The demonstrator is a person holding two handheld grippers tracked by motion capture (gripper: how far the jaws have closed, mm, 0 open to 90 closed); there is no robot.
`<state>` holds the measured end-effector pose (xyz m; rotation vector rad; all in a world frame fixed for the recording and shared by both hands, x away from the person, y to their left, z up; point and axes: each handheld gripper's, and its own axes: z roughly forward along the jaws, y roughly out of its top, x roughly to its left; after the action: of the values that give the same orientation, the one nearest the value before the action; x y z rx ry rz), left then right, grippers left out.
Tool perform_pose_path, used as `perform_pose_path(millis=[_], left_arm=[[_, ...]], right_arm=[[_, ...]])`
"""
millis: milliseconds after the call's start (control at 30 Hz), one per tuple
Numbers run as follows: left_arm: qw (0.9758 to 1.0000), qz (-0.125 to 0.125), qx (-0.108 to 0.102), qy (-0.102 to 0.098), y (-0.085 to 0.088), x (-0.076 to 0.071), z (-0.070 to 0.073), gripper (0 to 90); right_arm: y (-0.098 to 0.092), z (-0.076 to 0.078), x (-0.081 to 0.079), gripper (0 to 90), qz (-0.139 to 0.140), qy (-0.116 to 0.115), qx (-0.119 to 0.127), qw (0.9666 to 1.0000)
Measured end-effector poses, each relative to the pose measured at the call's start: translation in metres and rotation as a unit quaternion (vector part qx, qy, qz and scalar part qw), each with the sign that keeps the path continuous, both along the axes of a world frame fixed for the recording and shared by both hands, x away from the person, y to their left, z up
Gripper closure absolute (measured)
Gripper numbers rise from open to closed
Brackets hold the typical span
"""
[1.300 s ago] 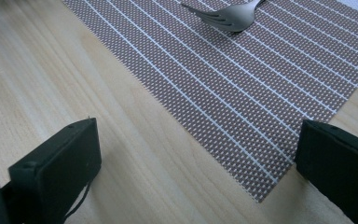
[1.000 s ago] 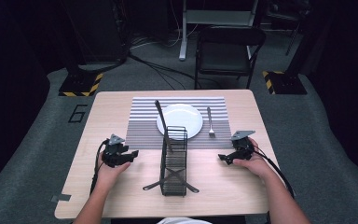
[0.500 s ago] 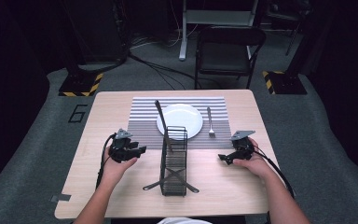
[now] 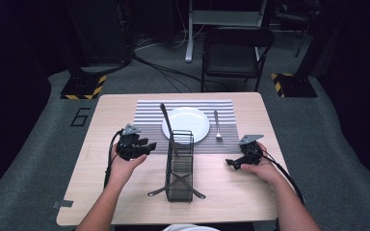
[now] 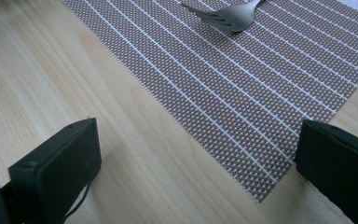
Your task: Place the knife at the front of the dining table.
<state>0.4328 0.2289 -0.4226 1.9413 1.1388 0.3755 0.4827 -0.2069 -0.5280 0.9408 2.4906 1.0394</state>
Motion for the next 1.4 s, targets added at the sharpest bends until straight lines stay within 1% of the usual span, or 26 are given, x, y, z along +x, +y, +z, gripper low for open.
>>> perform_pose_path(millis=[33, 133, 200, 300, 333, 533, 600, 667, 767, 933, 967, 1067, 1100, 1133, 1167, 1400], left_arm=[[1.0, 0.001, -0.001, -0.005, -0.002, 0.0, 0.002, 55.5], [1.0, -0.007, 0.002, -0.006, -0.005, 0.002, 0.01, 55.5], [0.9999, -0.008, -0.002, -0.011, -0.008, 0.004, 0.014, 55.5], [0.9998, -0.013, 0.0, -0.015, -0.012, 0.006, 0.02, 55.4], [0.9998, -0.013, -0.002, -0.015, -0.013, 0.006, 0.021, 55.2], [0.9996, -0.023, -0.005, -0.018, -0.023, 0.011, 0.027, 55.3], [0.9994, -0.026, -0.01, -0.02, -0.027, 0.012, 0.029, 55.3], [0.9992, -0.033, -0.007, -0.021, -0.029, 0.014, 0.032, 55.2], [0.999, -0.035, -0.012, -0.023, -0.034, 0.016, 0.034, 55.1], [0.9988, -0.038, -0.014, -0.026, -0.041, 0.021, 0.036, 55.1], [0.9988, -0.04, -0.012, -0.024, -0.042, 0.022, 0.036, 55.1], [0.9988, -0.04, -0.017, -0.023, -0.046, 0.026, 0.033, 55.1], [0.9988, -0.042, -0.013, -0.022, -0.047, 0.027, 0.033, 55.2], [0.9988, -0.04, -0.016, -0.022, -0.047, 0.028, 0.032, 55.3], [0.9988, -0.042, -0.013, -0.02, -0.048, 0.029, 0.032, 55.3], [0.9983, -0.052, -0.014, -0.021, -0.053, 0.033, 0.031, 56.1]], right_arm=[[0.001, 0.0, 0.0, 0.0, -0.003, 0.001, 0.003, 1.0], [0.0, 0.0, 0.0, 0.0, -0.003, 0.001, 0.002, 1.0], [0.0, 0.0, 0.0, 0.0, -0.003, 0.001, 0.003, 1.0], [0.0, 0.0, 0.0, 0.0, 0.001, 0.0, 0.0, 1.0], [0.001, 0.0, 0.0, 0.0, -0.003, 0.001, 0.003, 1.0], [0.001, 0.0, 0.0, 0.0, -0.003, 0.001, 0.003, 1.0], [0.001, 0.0, 0.0, 0.0, -0.003, 0.001, 0.003, 1.0], [0.0, 0.0, 0.0, 0.0, -0.003, 0.001, 0.003, 1.0], [0.0, 0.0, 0.0, 0.0, -0.003, 0.001, 0.002, 1.0], [0.0, 0.0, 0.0, 0.0, -0.003, 0.001, 0.002, 1.0], [0.0, 0.0, 0.0, 0.0, -0.002, 0.002, 0.001, 1.0], [0.0, 0.0, 0.0, 0.0, -0.003, 0.001, 0.002, 1.0], [0.0, 0.0, 0.0, 0.0, -0.003, 0.001, 0.002, 1.0], [0.0, 0.0, 0.0, 0.0, -0.003, 0.001, 0.002, 1.0], [0.0, 0.0, 0.0, 0.0, -0.003, 0.001, 0.002, 1.0], [0.0, 0.0, 0.0, 0.0, -0.003, 0.001, 0.002, 1.0]])
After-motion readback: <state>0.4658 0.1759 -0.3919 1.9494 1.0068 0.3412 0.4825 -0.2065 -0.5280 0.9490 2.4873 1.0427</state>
